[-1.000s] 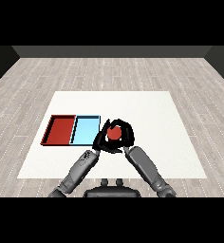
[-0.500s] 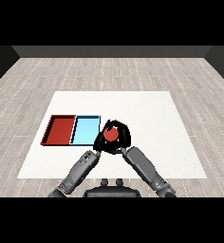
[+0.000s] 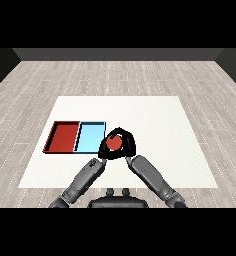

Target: Pick the red can and put it in the red box

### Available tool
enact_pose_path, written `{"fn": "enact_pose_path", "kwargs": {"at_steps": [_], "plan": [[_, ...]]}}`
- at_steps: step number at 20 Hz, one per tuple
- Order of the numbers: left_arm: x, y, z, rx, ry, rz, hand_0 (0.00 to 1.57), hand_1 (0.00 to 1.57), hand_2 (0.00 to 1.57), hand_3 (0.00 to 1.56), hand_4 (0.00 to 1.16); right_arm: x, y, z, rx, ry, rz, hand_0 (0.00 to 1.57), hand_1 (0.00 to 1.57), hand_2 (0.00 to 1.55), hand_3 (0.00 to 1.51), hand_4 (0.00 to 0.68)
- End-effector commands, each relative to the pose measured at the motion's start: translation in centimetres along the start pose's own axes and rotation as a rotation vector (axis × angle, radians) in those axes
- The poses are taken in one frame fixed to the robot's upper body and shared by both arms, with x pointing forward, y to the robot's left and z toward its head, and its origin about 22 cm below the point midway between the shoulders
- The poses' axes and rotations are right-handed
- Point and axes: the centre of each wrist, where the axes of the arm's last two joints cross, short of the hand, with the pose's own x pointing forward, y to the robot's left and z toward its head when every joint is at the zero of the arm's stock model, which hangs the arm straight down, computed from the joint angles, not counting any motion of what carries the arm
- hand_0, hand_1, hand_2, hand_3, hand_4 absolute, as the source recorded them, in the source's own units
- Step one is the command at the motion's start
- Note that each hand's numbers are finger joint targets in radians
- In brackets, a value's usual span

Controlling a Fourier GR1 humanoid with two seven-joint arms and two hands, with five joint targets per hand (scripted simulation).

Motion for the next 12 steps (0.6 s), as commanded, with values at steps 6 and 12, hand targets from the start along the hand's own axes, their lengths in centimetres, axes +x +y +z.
{"fn": "enact_pose_path", "kwargs": {"at_steps": [6, 12], "plan": [[-0.2, -0.7, 0.0, 0.083, -0.048, -0.029, 1.57, 1.57, 1.56, 1.48, 1.14, 0.7, -0.8, 0.4, 0.0, 0.016, -0.015, 1.49, 1.49, 1.44, 1.39, 0.642], [0.7, -0.4, -0.7, 0.091, -0.149, 0.013, 1.57, 1.57, 1.57, 1.51, 1.15, -0.1, -0.5, 0.4, 0.005, 0.089, 0.013, 0.92, 0.92, 0.93, 0.53, 0.0]]}}
